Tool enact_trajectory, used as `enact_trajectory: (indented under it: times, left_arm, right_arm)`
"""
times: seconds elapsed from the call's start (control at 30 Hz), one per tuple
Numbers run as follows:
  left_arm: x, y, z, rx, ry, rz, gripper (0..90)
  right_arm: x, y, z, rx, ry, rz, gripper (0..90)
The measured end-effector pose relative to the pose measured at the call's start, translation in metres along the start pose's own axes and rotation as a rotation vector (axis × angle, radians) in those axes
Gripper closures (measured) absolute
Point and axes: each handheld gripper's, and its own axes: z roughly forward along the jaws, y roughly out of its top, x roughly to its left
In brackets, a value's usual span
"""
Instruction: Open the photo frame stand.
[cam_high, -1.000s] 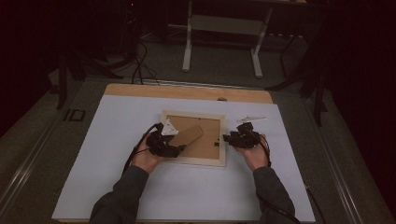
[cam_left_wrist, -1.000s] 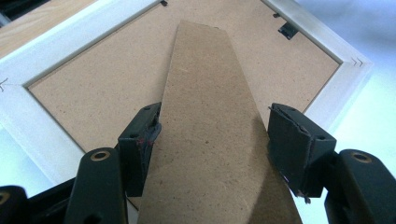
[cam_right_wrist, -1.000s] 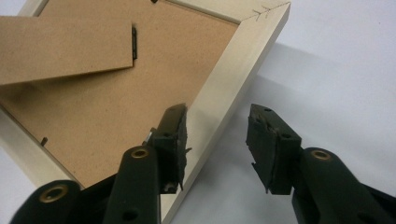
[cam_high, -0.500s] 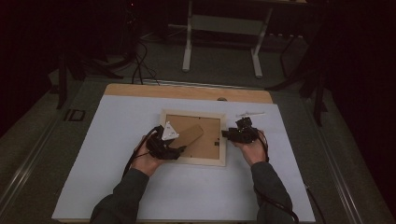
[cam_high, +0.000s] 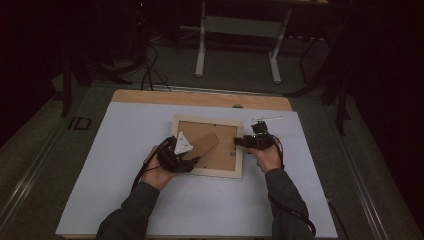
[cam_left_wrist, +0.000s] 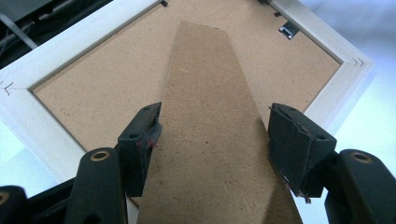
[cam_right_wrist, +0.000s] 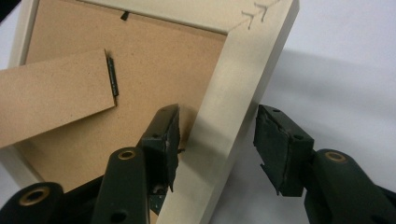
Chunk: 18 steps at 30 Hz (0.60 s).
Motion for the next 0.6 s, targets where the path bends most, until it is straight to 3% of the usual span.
enact_trajectory:
  times: [0.03,0.13,0.23,0.43,0.57,0.6]
  left_arm:
    - [-0.0002,-0.0004,-0.0003,-0.001,0.003,0.001,38.5]
    - [-0.001,-0.0007,0.0,-0.01,0.006,0.006,38.5]
    - [-0.0011,-0.0005,-0.0007,-0.015,0.007,0.009,38.4]
    - [0.0047,-0.003,-0.0004,-0.032,-0.029,-0.041,37.9]
    - [0.0039,-0.0029,0.0008,-0.022,-0.017,-0.034,36.0]
    - [0.004,-0.0037,0.0049,0.016,-0.017,-0.03,33.6]
  right_arm:
    - [-0.0042,-0.0002,0.0,0.001,0.028,0.028,54.9]
    - [-0.0113,-0.0014,-0.001,-0.001,0.074,0.073,56.6]
    - [-0.0117,-0.0021,-0.0022,-0.008,0.079,0.089,57.7]
    - [-0.011,-0.0034,-0.0046,-0.022,0.083,0.094,58.6]
    - [-0.0105,-0.0041,-0.005,-0.03,0.082,0.092,58.6]
    - [-0.0101,-0.0045,-0.0055,-0.033,0.083,0.091,58.6]
